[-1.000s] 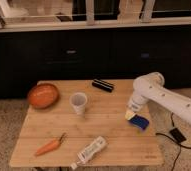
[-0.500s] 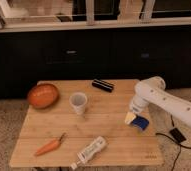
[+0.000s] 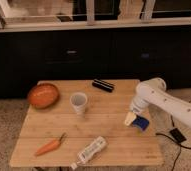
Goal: Place the white sponge in the ceramic cup
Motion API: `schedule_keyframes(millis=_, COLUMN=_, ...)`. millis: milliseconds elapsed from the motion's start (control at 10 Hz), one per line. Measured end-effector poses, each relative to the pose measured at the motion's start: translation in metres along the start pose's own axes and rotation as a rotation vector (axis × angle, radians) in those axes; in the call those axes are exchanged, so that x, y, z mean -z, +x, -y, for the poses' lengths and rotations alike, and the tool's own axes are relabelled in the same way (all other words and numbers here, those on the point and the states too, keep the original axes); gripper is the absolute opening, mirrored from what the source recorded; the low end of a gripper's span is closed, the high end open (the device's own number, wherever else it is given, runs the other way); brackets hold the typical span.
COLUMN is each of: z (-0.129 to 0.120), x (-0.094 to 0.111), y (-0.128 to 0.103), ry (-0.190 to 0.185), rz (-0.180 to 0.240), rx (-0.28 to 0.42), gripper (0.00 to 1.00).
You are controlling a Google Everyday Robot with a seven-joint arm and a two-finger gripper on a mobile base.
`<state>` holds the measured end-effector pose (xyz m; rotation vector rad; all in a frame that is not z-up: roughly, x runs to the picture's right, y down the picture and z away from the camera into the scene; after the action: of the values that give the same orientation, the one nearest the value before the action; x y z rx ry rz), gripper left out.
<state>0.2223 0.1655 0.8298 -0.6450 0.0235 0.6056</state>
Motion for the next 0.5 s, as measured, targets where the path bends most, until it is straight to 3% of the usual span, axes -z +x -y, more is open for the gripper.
schedule_keyframes(millis=500, z=0.017, x=-0.017, y=0.029, ry=0.013, rz=0.026, rx=-0.007, gripper=0.80)
